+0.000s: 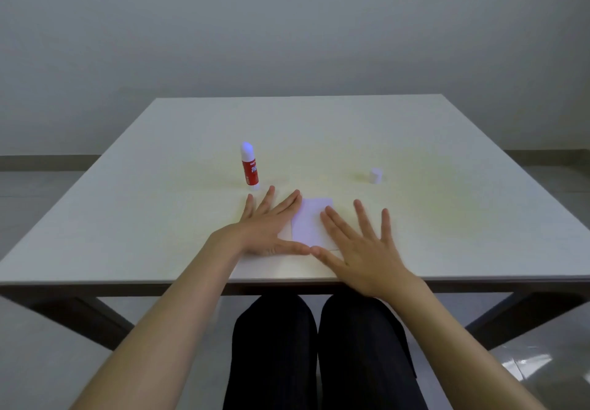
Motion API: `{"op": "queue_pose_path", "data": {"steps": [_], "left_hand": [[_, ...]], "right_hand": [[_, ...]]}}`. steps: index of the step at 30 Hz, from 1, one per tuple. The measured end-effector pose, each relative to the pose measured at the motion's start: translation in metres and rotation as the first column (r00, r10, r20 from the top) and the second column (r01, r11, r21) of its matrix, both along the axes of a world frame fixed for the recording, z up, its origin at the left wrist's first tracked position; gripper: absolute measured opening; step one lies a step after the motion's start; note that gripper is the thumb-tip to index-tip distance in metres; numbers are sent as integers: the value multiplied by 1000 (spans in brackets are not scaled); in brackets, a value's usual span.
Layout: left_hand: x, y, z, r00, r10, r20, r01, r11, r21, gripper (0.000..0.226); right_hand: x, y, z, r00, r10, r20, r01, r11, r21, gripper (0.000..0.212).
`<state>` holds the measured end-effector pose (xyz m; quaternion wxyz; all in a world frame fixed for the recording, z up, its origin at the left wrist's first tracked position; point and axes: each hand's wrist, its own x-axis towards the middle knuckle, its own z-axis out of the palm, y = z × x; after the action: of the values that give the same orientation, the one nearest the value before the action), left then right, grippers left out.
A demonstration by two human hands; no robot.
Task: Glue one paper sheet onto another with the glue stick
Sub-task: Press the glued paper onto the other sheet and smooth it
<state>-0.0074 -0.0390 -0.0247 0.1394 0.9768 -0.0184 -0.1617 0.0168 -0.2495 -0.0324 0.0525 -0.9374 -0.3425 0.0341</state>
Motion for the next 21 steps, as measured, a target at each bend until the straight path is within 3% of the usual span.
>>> {"op": "queue_pose_path", "data": {"steps": [5, 7, 8, 9, 10, 12, 13, 14, 18, 21], "left_hand": [[-4, 1, -1, 998, 22, 64, -18, 998, -59, 110], [-9, 4, 0, 981, 126, 150, -70, 939, -336, 101], [-12, 6, 1, 943, 260, 206, -111, 833, -542, 92], [-14, 9, 1, 858, 443, 261, -140, 690, -710, 77], [-16, 12, 0, 704, 636, 315, -151, 568, -809, 58], [-14, 21, -2, 331, 871, 363, -207, 442, -873, 31], [-10, 26, -2, 222, 911, 347, -244, 396, -885, 29], [-4, 31, -1, 187, 928, 323, -278, 366, -888, 34], [22, 35, 4, 327, 912, 248, -327, 355, -876, 65], [35, 32, 4, 361, 894, 265, -325, 387, -863, 39]], "right_hand": [[-6, 3, -6, 1000, -10, 19, 10, 1000, 1, 95], [-5, 1, -7, 999, -12, 34, 12, 1000, 2, 89], [-5, 1, -8, 999, -13, 44, 13, 1000, 0, 87], [-5, 1, -8, 998, -13, 58, 13, 1000, -4, 86], [-6, 1, -8, 997, -13, 73, 14, 1000, -5, 86], [-7, 0, -10, 995, -16, 97, 15, 1000, 11, 83], [-8, 0, -10, 994, -14, 107, 11, 1000, 23, 81], [-9, -1, -10, 993, -12, 114, 7, 999, 41, 80], [-10, -3, -10, 993, -11, 116, -3, 992, 123, 79], [-11, -3, -10, 995, -21, 101, 8, 992, 122, 80]]}}
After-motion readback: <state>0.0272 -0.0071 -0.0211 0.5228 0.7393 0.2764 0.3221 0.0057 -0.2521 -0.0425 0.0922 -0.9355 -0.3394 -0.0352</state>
